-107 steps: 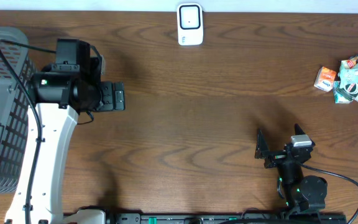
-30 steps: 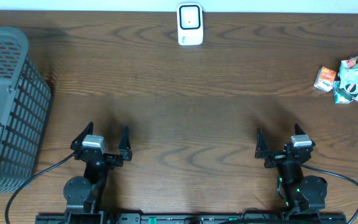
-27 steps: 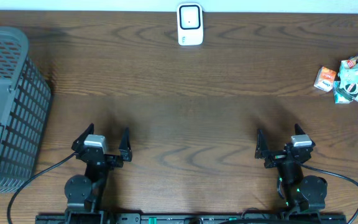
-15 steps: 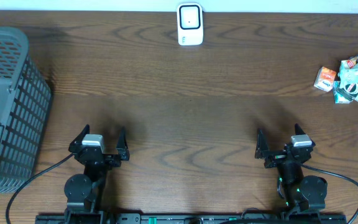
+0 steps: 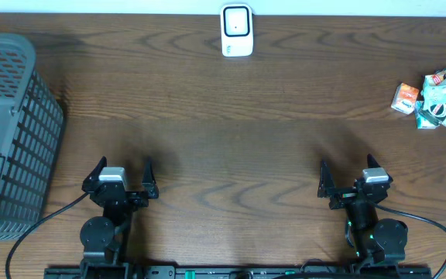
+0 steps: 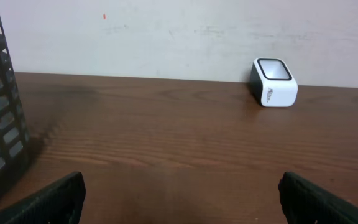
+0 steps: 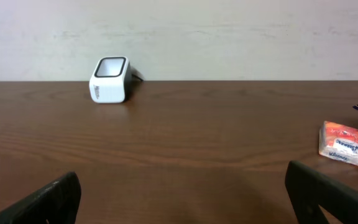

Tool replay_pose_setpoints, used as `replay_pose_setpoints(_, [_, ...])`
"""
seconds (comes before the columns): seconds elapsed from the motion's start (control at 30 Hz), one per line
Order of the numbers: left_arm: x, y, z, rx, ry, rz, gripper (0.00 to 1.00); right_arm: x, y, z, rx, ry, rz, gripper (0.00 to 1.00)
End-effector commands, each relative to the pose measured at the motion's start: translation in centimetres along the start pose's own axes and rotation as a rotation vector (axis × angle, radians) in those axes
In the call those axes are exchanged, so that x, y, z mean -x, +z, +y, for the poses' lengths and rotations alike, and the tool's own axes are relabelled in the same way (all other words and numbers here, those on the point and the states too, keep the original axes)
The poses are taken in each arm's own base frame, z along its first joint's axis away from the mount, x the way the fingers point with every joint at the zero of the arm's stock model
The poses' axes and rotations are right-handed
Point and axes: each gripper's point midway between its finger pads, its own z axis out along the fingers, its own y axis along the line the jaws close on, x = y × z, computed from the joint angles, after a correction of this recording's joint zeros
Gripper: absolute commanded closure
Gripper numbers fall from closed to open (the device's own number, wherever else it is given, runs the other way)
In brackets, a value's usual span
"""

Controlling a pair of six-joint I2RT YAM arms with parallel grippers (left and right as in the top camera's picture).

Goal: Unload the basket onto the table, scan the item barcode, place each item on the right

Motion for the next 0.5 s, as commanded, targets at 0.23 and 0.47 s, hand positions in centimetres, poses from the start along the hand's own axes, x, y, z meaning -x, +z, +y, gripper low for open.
replay_pose_setpoints(0.23, [-1.56,0.05,0.10,0.004,0.006,0.048,0.02,-0.07,-0.02,-0.30,-0.015,0.010,0.001,0.01])
replay_pose_setpoints(0.47, [-1.60,0.05,0.12,0.005,0.006,0.049,0.03,-0.07,-0.02,-0.30,-0.015,0.010,0.001,0.01])
